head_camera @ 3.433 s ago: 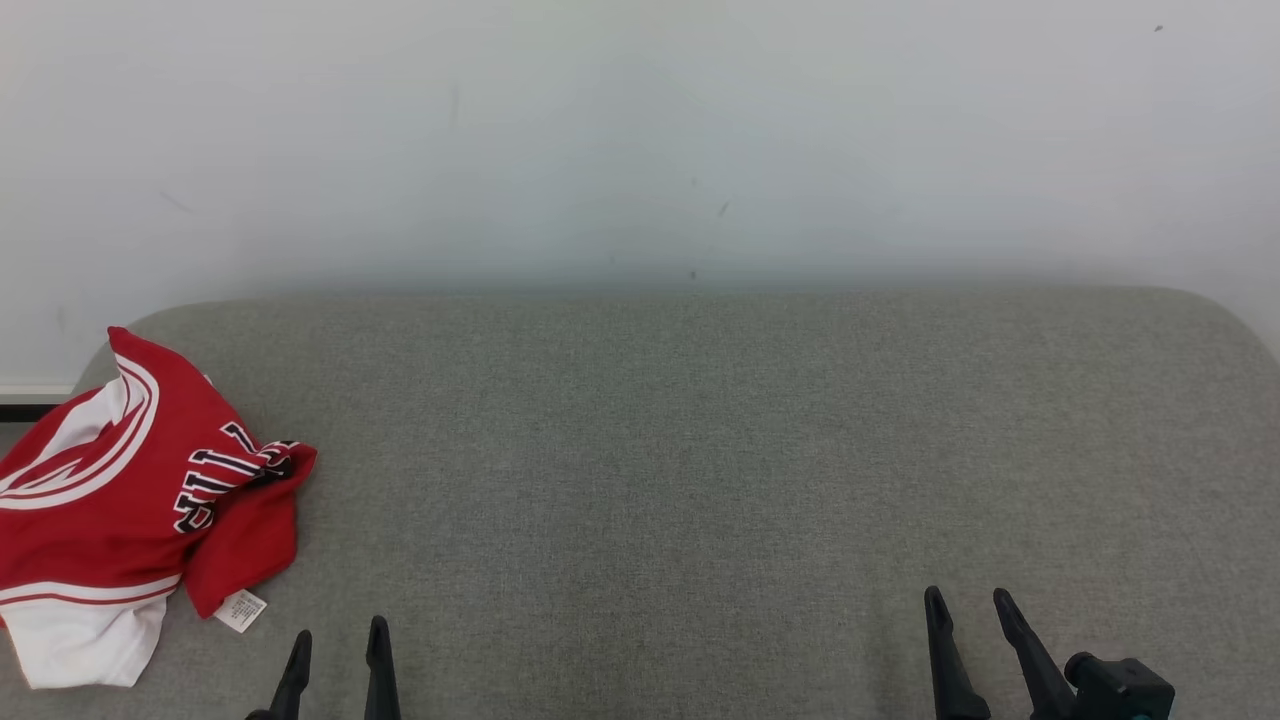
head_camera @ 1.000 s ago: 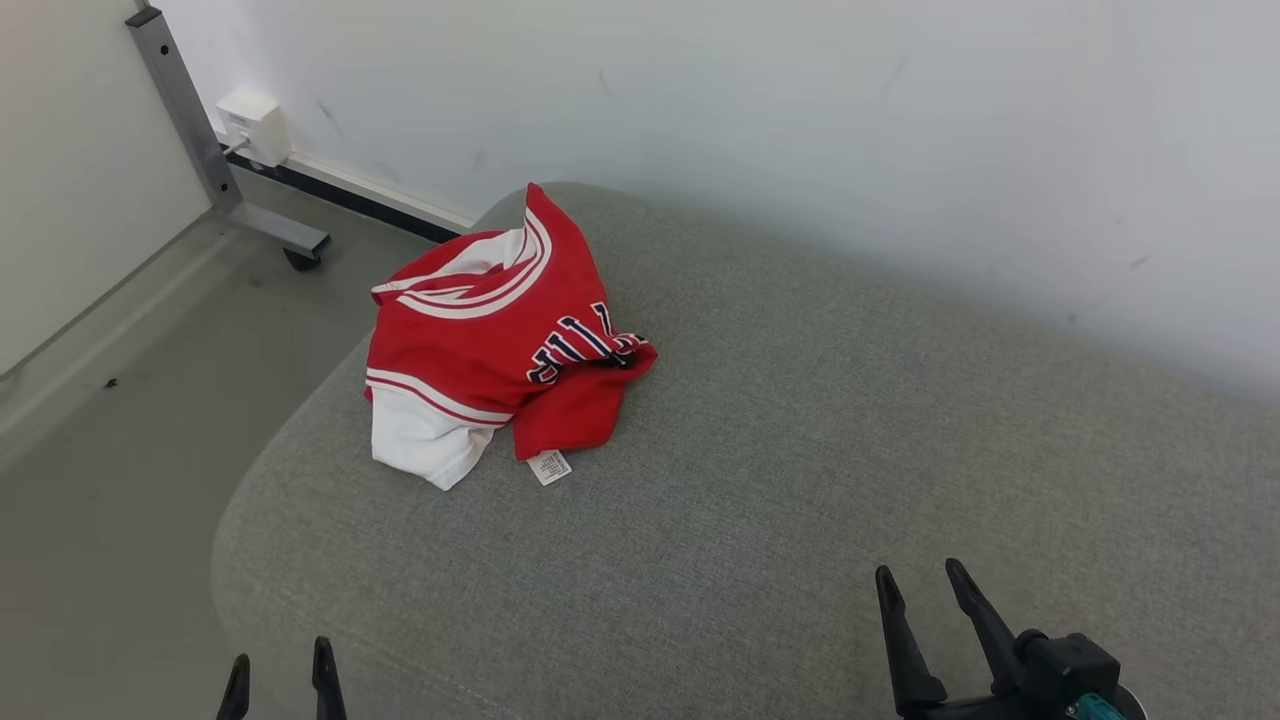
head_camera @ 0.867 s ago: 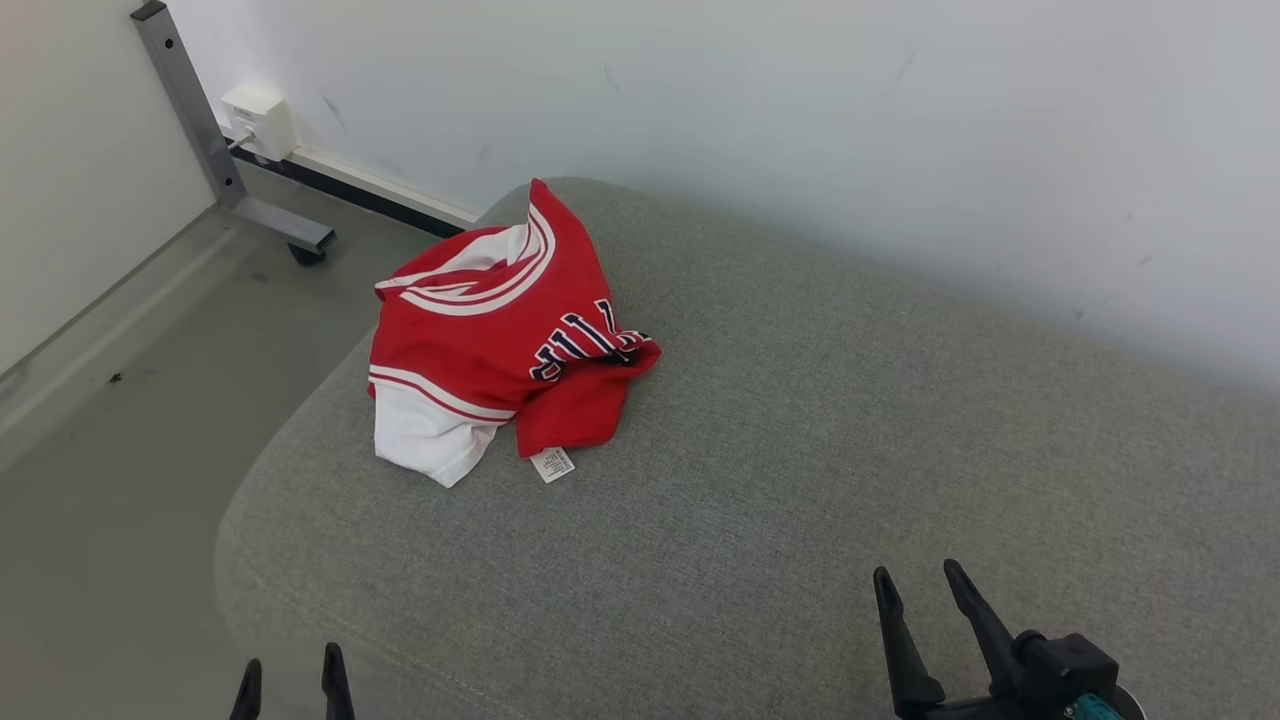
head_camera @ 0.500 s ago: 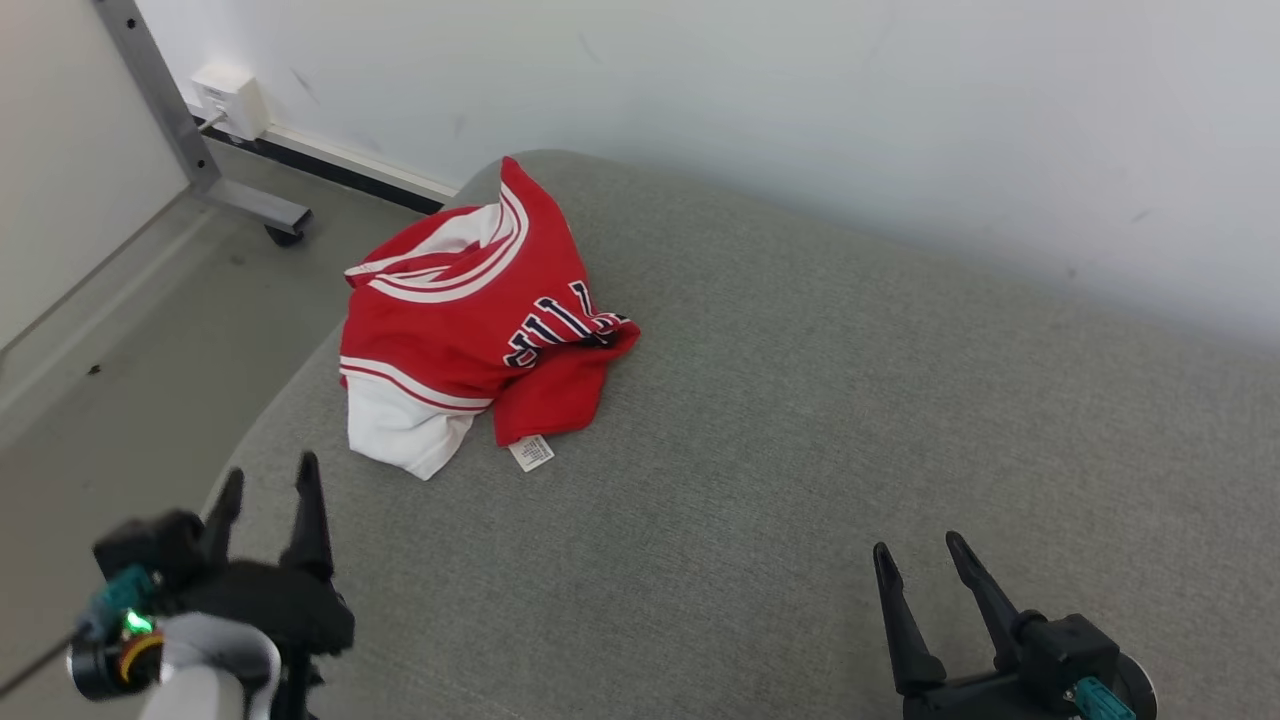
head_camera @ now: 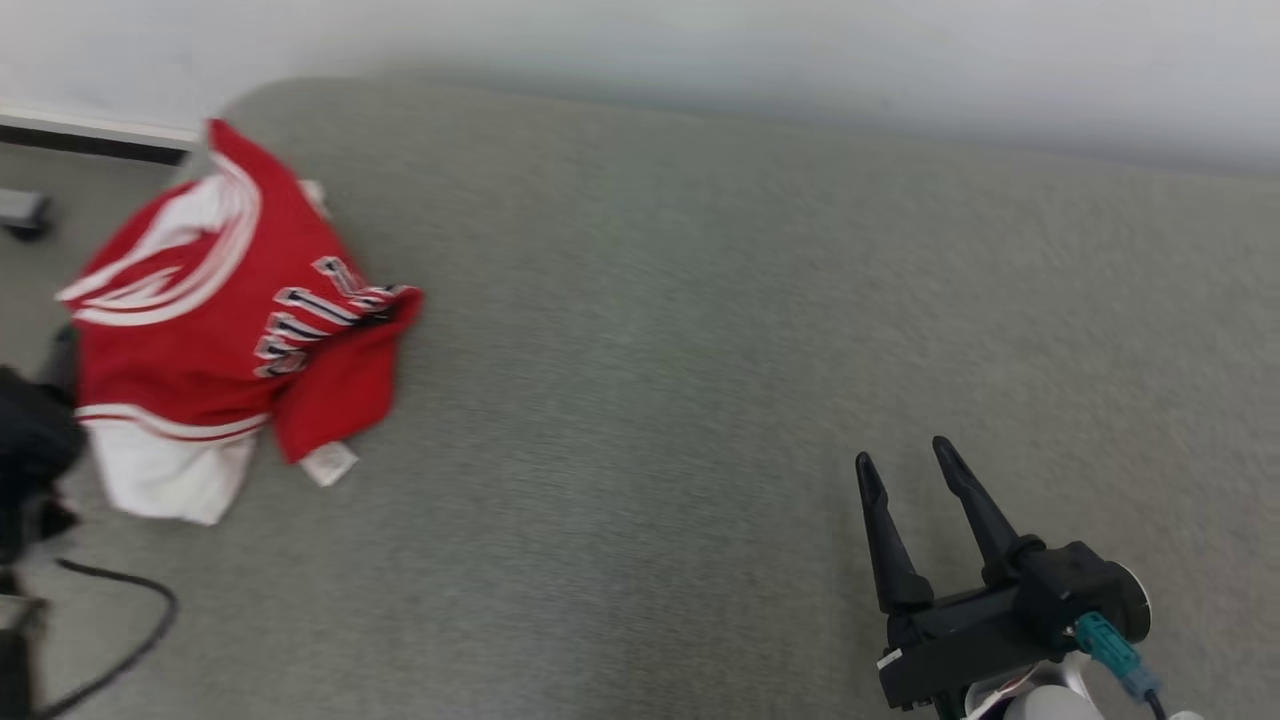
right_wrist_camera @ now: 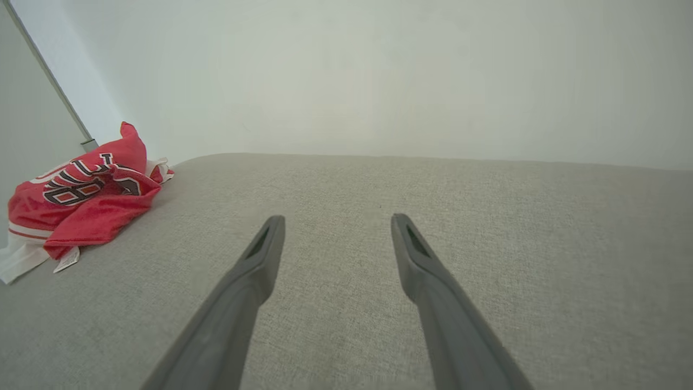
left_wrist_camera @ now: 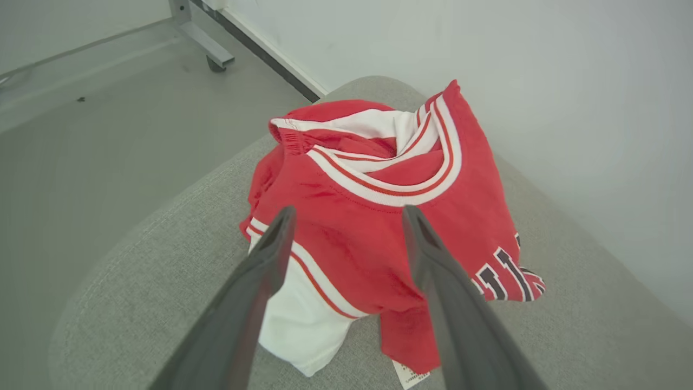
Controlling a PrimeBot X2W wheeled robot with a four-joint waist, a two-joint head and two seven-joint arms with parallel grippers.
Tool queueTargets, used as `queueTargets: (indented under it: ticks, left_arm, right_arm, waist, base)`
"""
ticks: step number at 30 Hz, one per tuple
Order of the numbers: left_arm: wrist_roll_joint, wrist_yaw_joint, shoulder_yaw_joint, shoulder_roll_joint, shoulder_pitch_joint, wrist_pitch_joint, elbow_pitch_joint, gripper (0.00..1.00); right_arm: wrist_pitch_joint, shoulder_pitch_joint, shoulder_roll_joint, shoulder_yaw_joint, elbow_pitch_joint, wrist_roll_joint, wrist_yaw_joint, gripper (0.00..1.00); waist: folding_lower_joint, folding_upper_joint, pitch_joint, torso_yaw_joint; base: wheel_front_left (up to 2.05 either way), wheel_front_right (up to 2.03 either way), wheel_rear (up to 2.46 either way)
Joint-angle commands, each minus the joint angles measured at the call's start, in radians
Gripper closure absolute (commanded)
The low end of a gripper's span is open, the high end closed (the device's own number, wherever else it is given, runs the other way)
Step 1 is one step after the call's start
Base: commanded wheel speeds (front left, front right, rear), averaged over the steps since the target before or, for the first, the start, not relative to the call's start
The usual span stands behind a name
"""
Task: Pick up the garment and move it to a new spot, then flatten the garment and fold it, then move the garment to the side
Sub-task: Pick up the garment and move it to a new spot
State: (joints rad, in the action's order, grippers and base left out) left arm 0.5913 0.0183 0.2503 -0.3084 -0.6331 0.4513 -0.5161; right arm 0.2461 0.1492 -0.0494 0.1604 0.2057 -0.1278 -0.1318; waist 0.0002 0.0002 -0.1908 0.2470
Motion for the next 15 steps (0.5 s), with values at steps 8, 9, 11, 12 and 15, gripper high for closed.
queueTargets:
  ticks: [8, 9, 11, 12, 15]
  left_arm:
    - [0.121, -0.214, 0.144, -0.078, -0.012, 0.302, 0.162, 0.00]
    - [0.121, -0.236, 0.156, -0.084, -0.004, 0.321, 0.181, 0.00]
    - [0.127, -0.274, 0.173, -0.088, 0.007, 0.349, 0.219, 0.00]
    - [0.133, -0.289, 0.181, -0.084, 0.012, 0.359, 0.238, 0.00]
    - [0.130, -0.328, 0.190, -0.073, 0.038, 0.386, 0.268, 0.00]
  right_arm:
    - [0.019, 0.050, -0.001, -0.003, 0.001, -0.057, 0.002, 0.00]
    - [0.019, 0.055, -0.001, -0.002, 0.003, -0.060, 0.002, 0.00]
    - [0.020, 0.067, 0.000, 0.002, 0.005, -0.066, 0.002, 0.00]
    - [0.019, 0.071, 0.000, 0.004, 0.005, -0.067, 0.002, 0.00]
    - [0.020, 0.084, -0.001, 0.001, -0.007, -0.077, 0.002, 0.00]
  waist:
    - [-0.0002, -0.0002, -0.277, -0.295]
    - [-0.0002, -0.0002, -0.282, -0.300]
    - [-0.0002, -0.0002, -0.290, -0.308]
    - [-0.0002, -0.0002, -0.295, -0.311]
    - [-0.0002, -0.0002, -0.305, -0.320]
  base:
    - [0.00, 0.00, 0.00]
    - [0.00, 0.00, 0.00]
    - [0.00, 0.00, 0.00]
    - [0.00, 0.00, 0.00]
    - [0.00, 0.00, 0.00]
